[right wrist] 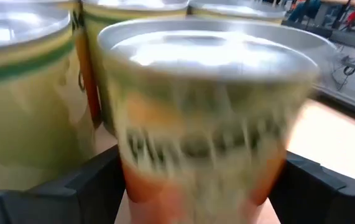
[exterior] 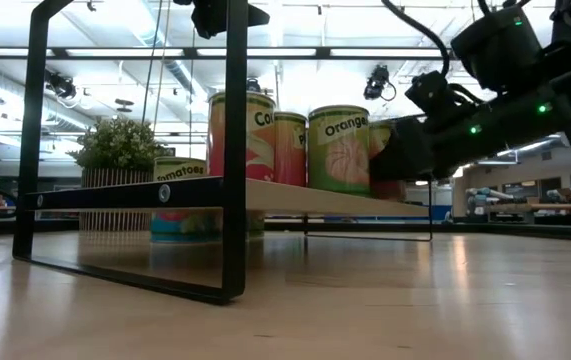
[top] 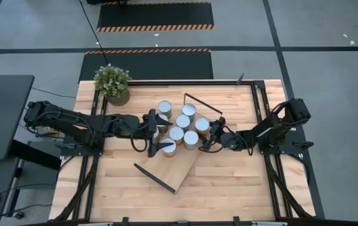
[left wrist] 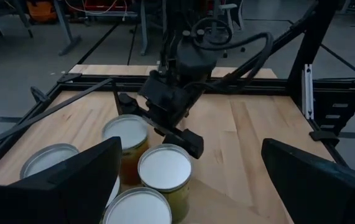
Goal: Pick and place cans onto a shelf
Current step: Put the left canned pineapple on the shelf
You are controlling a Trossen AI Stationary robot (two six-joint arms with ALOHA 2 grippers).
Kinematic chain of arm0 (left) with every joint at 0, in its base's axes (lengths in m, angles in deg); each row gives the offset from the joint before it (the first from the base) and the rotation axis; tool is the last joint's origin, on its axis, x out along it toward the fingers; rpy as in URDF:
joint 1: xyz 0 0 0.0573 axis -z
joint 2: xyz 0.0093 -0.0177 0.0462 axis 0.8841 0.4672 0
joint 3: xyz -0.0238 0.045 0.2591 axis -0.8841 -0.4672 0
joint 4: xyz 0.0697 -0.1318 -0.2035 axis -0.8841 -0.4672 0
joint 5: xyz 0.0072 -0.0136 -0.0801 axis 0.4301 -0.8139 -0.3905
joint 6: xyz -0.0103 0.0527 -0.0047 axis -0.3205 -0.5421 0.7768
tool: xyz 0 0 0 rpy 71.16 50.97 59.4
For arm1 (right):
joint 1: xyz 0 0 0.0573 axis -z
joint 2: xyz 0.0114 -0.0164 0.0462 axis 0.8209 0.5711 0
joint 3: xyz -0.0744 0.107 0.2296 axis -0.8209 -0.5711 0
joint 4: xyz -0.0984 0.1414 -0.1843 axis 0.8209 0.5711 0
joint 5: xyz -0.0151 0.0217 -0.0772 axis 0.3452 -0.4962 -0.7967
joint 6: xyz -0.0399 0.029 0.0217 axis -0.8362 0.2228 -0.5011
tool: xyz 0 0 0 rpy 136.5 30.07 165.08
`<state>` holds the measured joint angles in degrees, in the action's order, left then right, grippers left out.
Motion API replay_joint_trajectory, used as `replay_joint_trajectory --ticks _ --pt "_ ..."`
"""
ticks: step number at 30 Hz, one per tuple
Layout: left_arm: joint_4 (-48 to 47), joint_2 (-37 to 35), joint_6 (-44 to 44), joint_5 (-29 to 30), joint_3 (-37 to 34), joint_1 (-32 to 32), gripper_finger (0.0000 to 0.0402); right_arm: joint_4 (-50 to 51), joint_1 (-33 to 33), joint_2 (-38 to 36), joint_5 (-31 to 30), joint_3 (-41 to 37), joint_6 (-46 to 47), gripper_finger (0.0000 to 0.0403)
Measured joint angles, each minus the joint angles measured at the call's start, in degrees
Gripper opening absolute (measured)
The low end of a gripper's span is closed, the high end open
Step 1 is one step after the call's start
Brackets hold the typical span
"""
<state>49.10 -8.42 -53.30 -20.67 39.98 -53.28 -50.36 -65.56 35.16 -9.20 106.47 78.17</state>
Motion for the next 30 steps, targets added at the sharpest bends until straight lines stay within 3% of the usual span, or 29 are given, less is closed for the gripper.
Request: replay_joint_trajectory --ticks 7,22,30 --pt "-0.34 0.0 0.02 0.0 0.0 0.0 0.0394 2.27 -0.79 -2.24 0.59 -0.1 -2.92 0.0372" --pt "-1.05 0.0 0.4 0.0 -0.02 0.0 0.0394 10.46 -2.41 -7.27 0.39 0.05 -1.44 0.0367" --pt "-1.05 0.0 1.06 0.0 -0.02 0.0 0.0394 29.2 -3.21 -10.5 0.66 5.39 3.37 0.0369"
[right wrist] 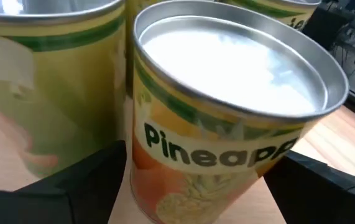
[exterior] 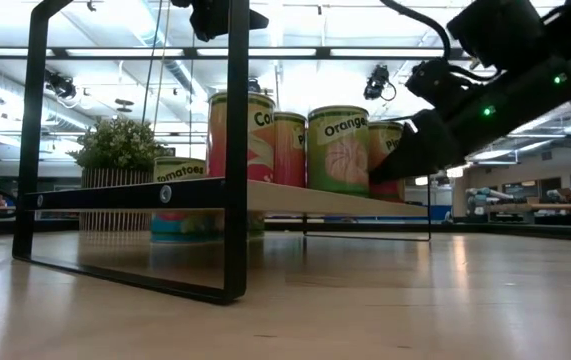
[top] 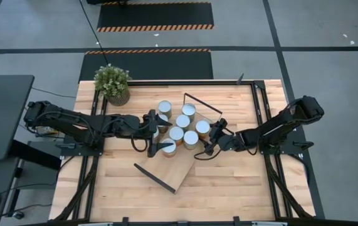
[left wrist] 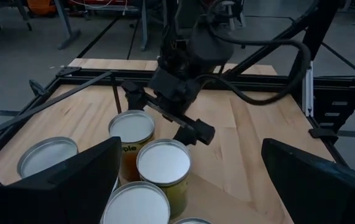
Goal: Pick and place cans onto a shelf
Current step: Put the left canned pineapple on the shelf, then adjust the pineapple cans to the right of the shelf
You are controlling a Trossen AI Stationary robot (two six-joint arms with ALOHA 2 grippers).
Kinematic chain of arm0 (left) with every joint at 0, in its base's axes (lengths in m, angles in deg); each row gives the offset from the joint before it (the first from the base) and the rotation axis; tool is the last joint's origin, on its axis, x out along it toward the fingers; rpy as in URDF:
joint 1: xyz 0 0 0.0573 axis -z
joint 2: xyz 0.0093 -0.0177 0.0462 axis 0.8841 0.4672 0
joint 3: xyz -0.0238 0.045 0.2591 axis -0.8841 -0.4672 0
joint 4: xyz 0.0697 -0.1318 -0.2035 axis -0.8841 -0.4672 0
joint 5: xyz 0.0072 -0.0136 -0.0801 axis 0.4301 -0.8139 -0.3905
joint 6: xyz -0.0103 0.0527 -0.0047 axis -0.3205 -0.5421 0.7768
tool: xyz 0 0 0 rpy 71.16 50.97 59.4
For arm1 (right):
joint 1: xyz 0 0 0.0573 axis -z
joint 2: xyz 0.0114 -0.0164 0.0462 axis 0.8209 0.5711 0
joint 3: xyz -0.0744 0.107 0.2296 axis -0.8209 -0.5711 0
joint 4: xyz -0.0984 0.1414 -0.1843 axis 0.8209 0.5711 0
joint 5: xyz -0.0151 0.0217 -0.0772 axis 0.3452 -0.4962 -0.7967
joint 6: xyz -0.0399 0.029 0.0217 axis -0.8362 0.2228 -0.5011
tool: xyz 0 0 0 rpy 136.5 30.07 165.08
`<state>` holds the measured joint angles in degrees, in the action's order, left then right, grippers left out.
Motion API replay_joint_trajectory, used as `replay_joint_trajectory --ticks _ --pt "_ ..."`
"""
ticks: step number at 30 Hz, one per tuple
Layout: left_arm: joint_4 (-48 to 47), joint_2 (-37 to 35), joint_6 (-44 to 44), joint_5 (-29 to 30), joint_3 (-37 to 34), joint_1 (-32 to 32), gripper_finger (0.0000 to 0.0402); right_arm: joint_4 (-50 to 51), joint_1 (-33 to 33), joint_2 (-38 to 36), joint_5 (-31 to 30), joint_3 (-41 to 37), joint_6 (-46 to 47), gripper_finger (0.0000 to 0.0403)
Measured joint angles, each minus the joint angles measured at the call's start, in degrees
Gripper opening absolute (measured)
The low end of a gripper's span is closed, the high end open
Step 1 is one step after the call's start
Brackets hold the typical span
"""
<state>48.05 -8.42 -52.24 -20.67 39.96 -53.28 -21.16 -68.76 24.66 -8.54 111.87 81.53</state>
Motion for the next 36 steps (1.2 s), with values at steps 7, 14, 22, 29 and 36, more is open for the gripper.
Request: replay_joint_trajectory --ticks 7,14,22,29,36 --pt "-1.35 0.0 0.14 -0.01 0.0 0.0 0.0394 19.86 -2.41 -2.73 0.24 5.43 7.58 0.0369" --pt "-1.31 0.0 0.3 -0.02 0.0 0.0 0.0394 27.47 -3.54 -4.21 -2.38 7.38 9.7 0.0369" --pt "-1.16 0.0 -0.03 -0.02 0.0 0.0 0.0394 26.28 -0.75 -3.99 -7.41 7.38 4.45 0.0366" --pt "-1.16 0.0 -0.19 -0.02 0.0 0.0 0.0394 26.08 -0.42 -4.48 -5.05 7.38 5.7 0.0363" --pt "-1.65 0.0 0.31 -0.04 0.0 0.11 0.0394 25.88 -7.66 -9.24 -2.48 7.43 7.79 0.0363"
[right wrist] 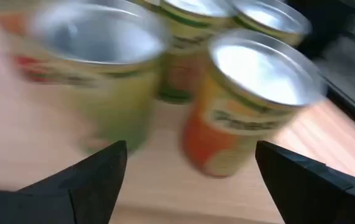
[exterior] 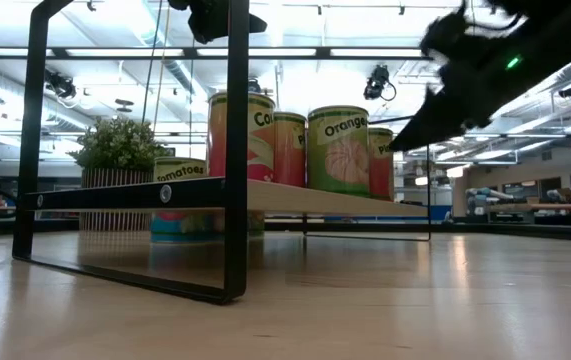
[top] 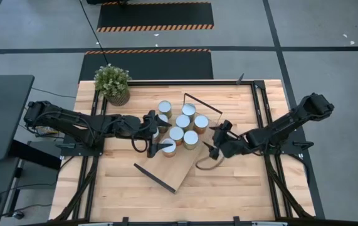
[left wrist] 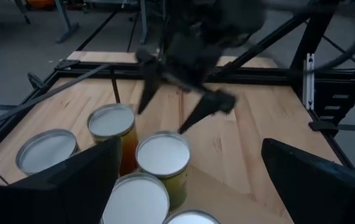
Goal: Pick and place cans onto a shelf
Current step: Adjust the pineapple cans to the right of the shelf
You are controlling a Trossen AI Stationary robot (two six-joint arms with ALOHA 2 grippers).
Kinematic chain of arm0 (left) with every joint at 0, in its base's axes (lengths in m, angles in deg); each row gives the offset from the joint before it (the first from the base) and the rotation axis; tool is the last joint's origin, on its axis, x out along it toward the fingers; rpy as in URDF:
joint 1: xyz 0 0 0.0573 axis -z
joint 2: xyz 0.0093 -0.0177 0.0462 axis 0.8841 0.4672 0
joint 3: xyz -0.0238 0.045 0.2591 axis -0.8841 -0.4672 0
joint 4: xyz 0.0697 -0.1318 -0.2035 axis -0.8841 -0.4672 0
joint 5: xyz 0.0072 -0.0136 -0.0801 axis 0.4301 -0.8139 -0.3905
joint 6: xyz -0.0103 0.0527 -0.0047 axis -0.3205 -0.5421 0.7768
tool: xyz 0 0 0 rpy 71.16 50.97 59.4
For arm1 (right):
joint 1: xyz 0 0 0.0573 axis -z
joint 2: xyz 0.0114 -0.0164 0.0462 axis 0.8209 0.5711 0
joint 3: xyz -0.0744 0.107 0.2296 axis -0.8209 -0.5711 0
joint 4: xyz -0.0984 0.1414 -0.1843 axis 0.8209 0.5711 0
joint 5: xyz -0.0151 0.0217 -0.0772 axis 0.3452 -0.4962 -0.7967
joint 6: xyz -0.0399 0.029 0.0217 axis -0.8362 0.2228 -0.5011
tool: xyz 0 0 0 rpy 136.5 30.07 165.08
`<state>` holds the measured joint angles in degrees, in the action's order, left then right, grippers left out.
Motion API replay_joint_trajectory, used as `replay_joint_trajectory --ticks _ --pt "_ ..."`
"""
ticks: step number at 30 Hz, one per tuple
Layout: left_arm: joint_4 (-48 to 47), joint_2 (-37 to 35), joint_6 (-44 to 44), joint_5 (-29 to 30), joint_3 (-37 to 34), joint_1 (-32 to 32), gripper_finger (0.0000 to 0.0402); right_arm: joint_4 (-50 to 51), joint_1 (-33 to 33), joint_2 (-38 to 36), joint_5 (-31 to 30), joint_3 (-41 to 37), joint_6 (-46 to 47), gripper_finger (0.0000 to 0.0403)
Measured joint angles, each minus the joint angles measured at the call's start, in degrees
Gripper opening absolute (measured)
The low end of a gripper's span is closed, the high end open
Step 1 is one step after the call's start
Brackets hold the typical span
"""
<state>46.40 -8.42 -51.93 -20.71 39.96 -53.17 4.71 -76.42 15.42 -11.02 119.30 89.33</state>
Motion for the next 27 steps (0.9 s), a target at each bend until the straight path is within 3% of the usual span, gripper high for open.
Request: replay_joint_trajectory --ticks 5,11,16,27 --pt "-1.82 0.0 0.16 0.02 0.0 0.0 0.0394 -6.75 -6.99 1.93 -2.14 0.06 -5.51 0.0363" --pt "-1.83 0.0 0.43 0.02 0.0 0.0 0.0394 -29.68 -12.32 13.71 -6.35 0.06 -21.09 0.0363" --pt "-2.33 0.0 1.56 0.02 0.0 0.0 0.0394 -44.06 -13.09 21.38 -5.83 0.25 -24.28 0.0363" --pt "-2.14 0.0 1.58 0.03 0.0 -0.17 0.0394 -44.09 -8.82 36.18 -7.39 15.51 -24.36 0.0363"
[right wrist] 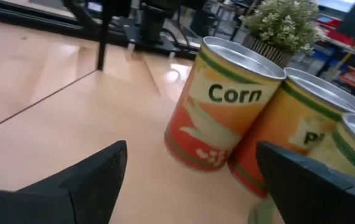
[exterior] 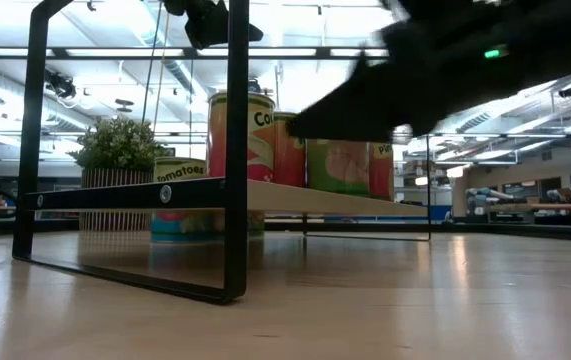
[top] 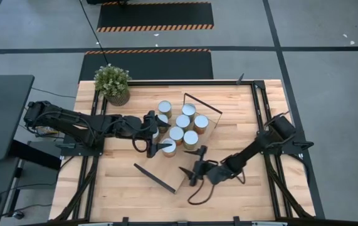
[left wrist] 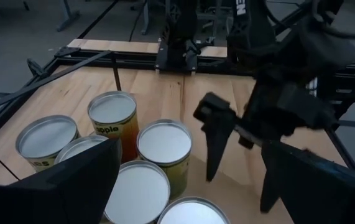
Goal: Pick and place cans onto a shelf
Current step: Adjust the pineapple cans to the right of the shelf
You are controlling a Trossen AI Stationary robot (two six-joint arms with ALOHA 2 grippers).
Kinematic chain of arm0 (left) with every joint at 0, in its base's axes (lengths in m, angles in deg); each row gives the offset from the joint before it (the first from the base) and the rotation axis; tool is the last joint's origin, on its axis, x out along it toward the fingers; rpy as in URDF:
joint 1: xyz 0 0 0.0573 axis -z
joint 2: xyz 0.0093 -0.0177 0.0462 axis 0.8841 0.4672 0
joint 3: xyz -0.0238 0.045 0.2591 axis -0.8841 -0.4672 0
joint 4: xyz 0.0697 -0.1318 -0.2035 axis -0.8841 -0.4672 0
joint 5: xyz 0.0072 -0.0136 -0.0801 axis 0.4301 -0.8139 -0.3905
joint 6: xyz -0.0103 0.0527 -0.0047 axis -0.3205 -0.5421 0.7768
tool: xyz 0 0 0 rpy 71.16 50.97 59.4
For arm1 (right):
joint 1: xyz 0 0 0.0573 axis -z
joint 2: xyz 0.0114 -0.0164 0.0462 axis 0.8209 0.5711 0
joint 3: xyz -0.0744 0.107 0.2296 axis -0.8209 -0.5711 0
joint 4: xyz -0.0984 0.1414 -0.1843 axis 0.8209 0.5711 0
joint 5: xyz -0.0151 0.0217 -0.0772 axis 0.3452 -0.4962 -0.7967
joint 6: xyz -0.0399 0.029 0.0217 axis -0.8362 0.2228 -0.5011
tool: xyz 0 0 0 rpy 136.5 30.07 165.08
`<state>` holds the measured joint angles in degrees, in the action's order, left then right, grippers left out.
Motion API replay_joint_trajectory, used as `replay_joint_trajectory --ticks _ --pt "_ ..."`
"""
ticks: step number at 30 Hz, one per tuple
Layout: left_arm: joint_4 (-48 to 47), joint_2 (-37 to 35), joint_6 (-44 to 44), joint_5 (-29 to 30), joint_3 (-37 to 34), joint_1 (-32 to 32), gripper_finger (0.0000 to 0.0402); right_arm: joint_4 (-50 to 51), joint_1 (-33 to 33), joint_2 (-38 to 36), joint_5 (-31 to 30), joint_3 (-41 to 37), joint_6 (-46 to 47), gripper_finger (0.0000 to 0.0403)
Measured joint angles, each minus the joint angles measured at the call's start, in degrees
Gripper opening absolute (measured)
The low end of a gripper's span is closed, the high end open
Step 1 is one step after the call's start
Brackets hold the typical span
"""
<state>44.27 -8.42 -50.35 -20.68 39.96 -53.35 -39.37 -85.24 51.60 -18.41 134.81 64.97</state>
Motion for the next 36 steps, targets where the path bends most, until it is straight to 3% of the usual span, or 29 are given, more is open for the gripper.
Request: replay_joint_trajectory --ticks 15,19,24,31,36 --pt "-0.83 0.0 0.09 0.02 0.0 0.07 0.0394 5.0 4.01 2.29 -2.33 1.22 7.97 0.0398" --pt "-0.89 0.0 0.09 0.02 0.0 0.07 0.0394 5.05 4.0 2.29 -6.66 1.22 7.94 0.0399" --pt "-1.01 0.0 0.39 0.02 0.0 0.07 0.0394 6.02 4.43 1.8 -7.81 1.22 8.32 0.0399" --pt "-1.28 0.0 0.52 0.0 0.0 0.07 0.0394 16.91 5.62 -2.06 -8.11 1.2 14.02 0.0398" --pt "-1.26 0.0 0.5 0.0 0.0 0.07 0.0394 21.65 5.92 -4.45 -5.13 1.2 14.45 0.0398"
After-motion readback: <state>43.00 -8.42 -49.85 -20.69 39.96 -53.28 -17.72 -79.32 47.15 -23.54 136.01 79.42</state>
